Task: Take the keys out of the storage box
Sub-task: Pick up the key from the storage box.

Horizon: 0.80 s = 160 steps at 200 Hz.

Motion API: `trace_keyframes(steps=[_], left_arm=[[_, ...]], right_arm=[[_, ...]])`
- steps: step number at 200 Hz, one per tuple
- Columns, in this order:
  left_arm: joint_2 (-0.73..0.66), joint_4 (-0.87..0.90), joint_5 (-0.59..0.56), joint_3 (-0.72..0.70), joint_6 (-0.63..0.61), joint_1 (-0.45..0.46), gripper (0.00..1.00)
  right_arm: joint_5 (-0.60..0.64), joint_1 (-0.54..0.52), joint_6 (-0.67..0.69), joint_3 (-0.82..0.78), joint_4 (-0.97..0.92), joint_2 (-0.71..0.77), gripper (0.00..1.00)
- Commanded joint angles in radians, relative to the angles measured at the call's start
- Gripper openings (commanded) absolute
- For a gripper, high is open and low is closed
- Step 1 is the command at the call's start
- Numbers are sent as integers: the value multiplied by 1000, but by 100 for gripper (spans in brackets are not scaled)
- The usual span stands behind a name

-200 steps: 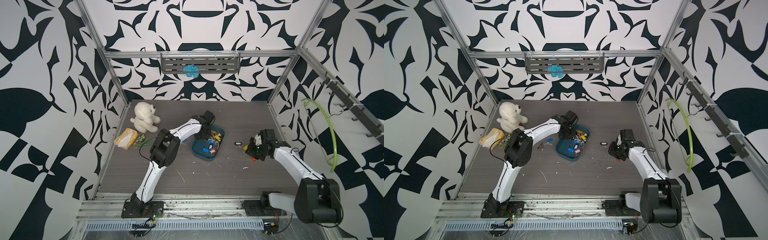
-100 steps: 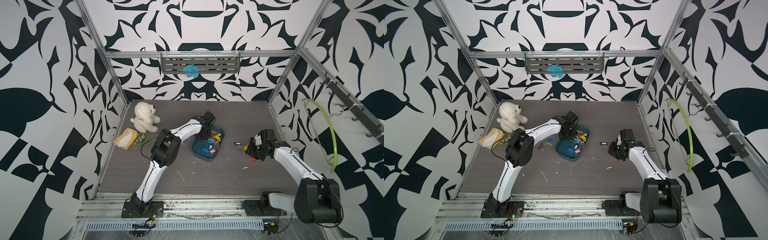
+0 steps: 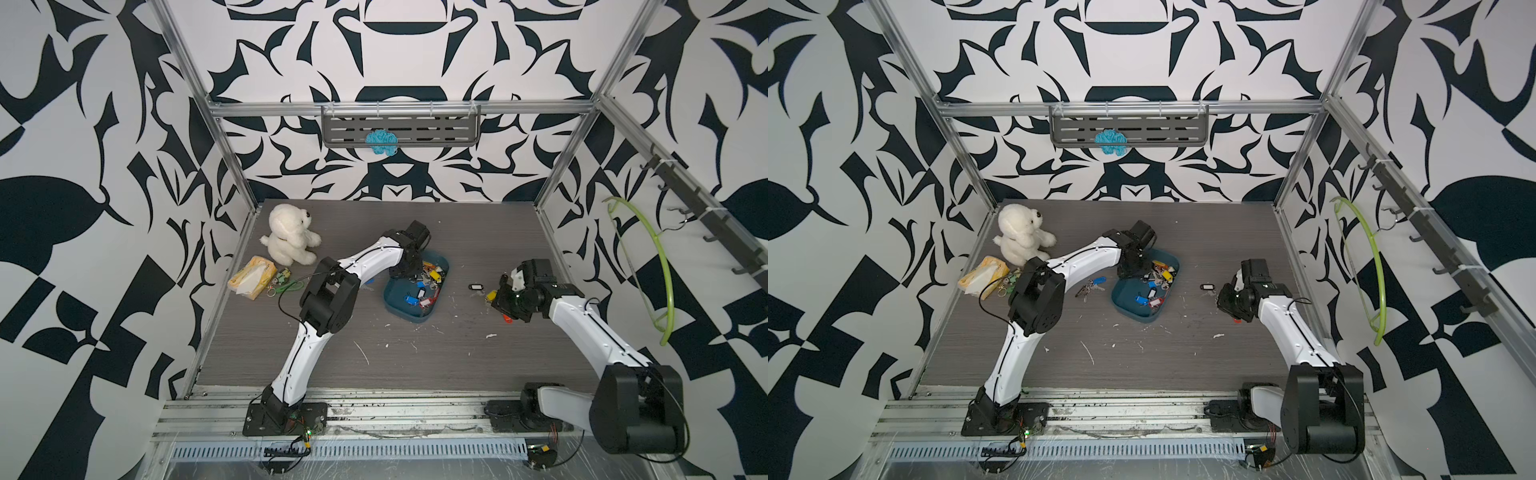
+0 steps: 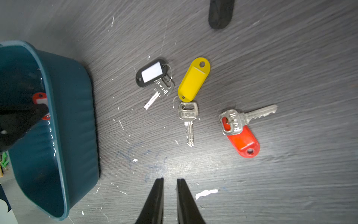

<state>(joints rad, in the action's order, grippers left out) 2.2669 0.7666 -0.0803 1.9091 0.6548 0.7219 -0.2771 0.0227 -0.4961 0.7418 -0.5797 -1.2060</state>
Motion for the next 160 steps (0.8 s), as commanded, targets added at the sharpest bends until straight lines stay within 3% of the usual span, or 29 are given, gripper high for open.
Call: trace_keyframes(steps=[1,60,118,160], left_arm=[[-111,42,-40,31,-25,-4,0],[-233,106,-81,53,-58,-30,0],[-359,108,-70,-99,-100,-232,0],[-331,43,-15,-221,-128,-338,0]], right_arm=[[-4,-3,14,11,-24,30,18],[-2,-3,10,12,-63,75,18],[-7,-5,7,9,-71,82,18],[-13,-14,-4,2,-52,71,18]])
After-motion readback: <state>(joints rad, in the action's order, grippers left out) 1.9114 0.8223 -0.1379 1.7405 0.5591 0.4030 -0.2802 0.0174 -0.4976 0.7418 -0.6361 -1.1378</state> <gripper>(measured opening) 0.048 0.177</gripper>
